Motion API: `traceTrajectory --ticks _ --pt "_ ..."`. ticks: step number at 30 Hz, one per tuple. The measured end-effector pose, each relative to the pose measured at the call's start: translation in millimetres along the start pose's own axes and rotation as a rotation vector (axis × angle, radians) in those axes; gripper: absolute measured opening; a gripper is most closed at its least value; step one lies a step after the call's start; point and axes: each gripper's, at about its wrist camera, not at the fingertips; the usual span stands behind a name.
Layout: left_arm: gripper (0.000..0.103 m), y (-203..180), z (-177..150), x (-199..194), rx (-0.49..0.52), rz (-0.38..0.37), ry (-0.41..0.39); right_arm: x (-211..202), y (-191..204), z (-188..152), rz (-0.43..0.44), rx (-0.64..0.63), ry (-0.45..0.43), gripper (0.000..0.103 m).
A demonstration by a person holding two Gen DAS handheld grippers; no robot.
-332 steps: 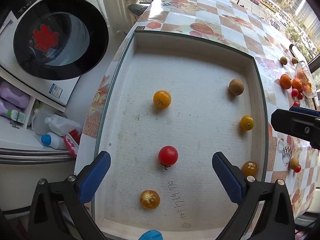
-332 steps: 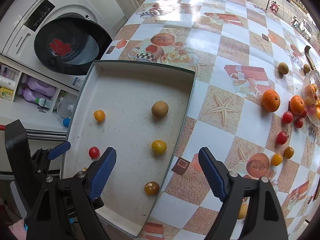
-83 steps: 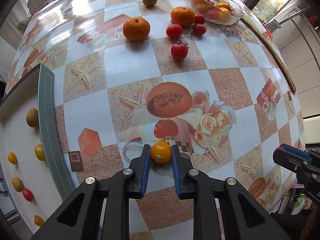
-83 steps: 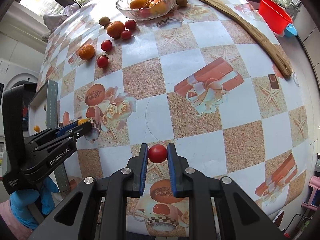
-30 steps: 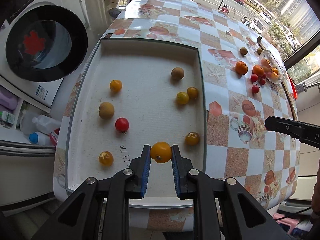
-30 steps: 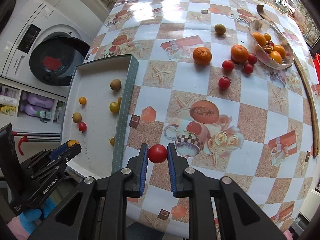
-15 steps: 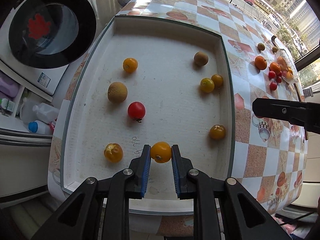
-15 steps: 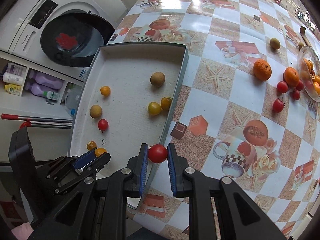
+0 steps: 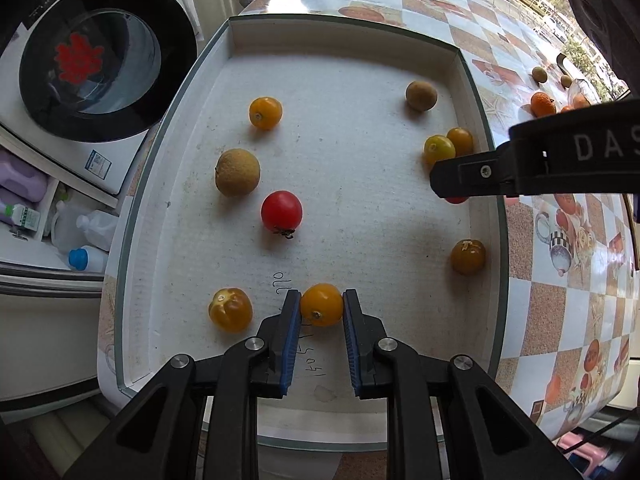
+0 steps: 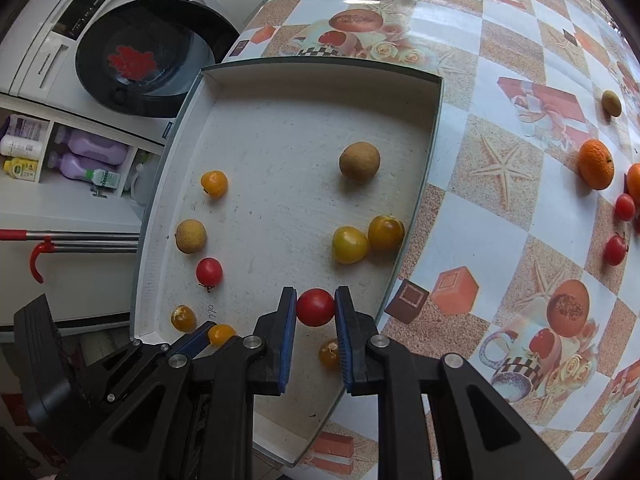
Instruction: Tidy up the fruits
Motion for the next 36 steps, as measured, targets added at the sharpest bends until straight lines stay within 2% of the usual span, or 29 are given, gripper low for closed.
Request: traceTrajectory --ticks 8,13,14,15,16,17,19,26,28,30,36 --pt "0.023 -5.3 -3.2 0.2 0.021 0.033 0.013 20.0 5.0 8.6 -0.024 0.000 0.052 0.023" --pt "0.023 -0.1 -7.9 -3.5 0.002 0.012 0.031 9.3 11.1 5.5 0.009 -0.016 0.030 0.059" --pt "0.024 0.3 -8.9 -4.8 0.002 0.012 0.032 4.9 12.7 4.2 0.009 -0.018 0.019 0.062" --pt "0.047 1.0 -9.9 -6.8 0.001 0.010 0.031 -1.8 13.0 2.7 0.008 -0.016 0.007 0.070" --pt "0.087 2.0 -10.8 -9.3 -0.003 0.006 0.025 -7.6 12.2 0.1 0.007 -0.013 -0.004 0.075" --pt "0.097 2.5 -12.3 -12.9 -0.009 0.008 0.009 -12.7 11.1 -2.7 0.006 -0.008 -0.014 0.077" --pt "0.100 2.5 -13.8 -20.7 -0.003 0.017 -0.016 -21.7 9.6 -9.2 -0.012 0.003 -0.026 0.080" --pt "0.100 4.3 -12.2 -33.2 -0.022 0.063 0.004 -40.3 -2.4 -37.1 -0.071 0.052 -0.041 0.089" --pt "0.100 4.5 -14.5 -42.8 -0.031 0.083 -0.022 -47.7 -5.4 -46.0 -0.097 0.055 -0.055 0.102" --pt "0.100 7.1 -17.6 -53.2 -0.037 0.092 -0.043 -55.7 -5.8 -54.2 -0.119 0.051 -0.067 0.103" --pt "0.100 4.1 -20.8 -77.0 -0.050 0.064 -0.006 -75.9 3.9 -73.6 -0.190 0.021 -0.071 0.103"
Point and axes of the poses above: each gripper's, at about its wrist camera, not at the fingertips, and x roughly the way its jaws point, y to its left, z to its top, and after that the axes turned 14 degrees about y, right-handed
